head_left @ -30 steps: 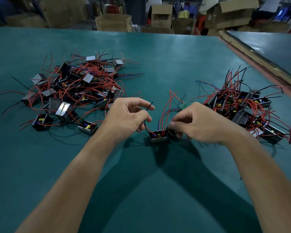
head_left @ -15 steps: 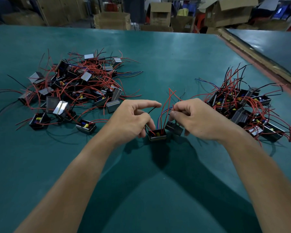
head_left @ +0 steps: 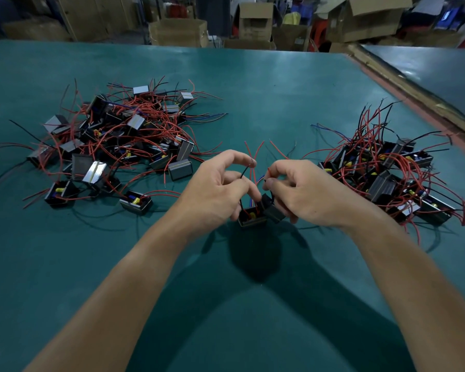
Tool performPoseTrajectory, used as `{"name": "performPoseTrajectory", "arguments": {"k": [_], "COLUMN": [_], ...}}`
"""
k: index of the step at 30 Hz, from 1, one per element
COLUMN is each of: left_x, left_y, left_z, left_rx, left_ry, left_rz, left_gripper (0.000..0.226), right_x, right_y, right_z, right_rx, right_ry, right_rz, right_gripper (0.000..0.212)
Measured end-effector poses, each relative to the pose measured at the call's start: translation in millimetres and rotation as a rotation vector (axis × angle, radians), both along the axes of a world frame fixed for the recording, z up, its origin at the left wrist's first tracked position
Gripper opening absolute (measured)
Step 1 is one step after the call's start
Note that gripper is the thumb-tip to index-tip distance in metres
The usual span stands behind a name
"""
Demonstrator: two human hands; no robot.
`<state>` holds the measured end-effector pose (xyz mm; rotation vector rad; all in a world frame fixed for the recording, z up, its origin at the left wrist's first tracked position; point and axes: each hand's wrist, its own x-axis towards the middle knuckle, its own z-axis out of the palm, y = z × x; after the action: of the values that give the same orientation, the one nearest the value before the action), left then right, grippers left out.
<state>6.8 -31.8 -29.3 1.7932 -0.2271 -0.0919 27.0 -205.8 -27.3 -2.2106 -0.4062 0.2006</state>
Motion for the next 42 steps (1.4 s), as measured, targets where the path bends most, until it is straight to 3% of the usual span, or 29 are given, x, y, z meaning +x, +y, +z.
{"name": "performPoseTrajectory", "arguments": {"k": [4,13,24,30,35,37,42], "left_x": [-0.3,-0.9,1.4,0.7,-0.5,0.2,-1.6], "left_y": [0.4,2.6,2.6,3.2,1.7,2.3,0.8], "left_z": [1.5,0.2,-1.3,-0.8,0.6,-0.3,-0.8], "left_rx": [-0.050,-0.122,-0.217,-0.198,-0.184,-0.178,-0.156], "left_ry": [-0.041,-0.075,-0.083,-0.100,-0.140,-0.108,-0.003], "left_rz": [0.048,0.079,0.103,0.078,0.047,0.054,0.032], "left_gripper": [0.010,0.014,0.011,0.015,0.018,0.021,0.033], "right_x": [-1.9,-0.5,2.2,6.3,2.5,0.7,-4.5], "right_y": [0.7,-0.5,-0.3,-0.8,-0.8,2.4,7.3], "right_z": [0.6,-1.7,-3.8,-8.5,-1.3,-0.6,-0.6], "right_rx": [0.017,0.037,0.025,0.048,0.058,0.116,0.133], "right_ry": [0.006,-0.108,-0.159,-0.258,-0.422,-0.383,-0.332], "right_rz": [0.016,0.015,0.004,-0.095,-0.135,-0.113,-0.025], "right_gripper": [0.021,0.031,0.023,0.009,0.017,0.006,0.013]}}
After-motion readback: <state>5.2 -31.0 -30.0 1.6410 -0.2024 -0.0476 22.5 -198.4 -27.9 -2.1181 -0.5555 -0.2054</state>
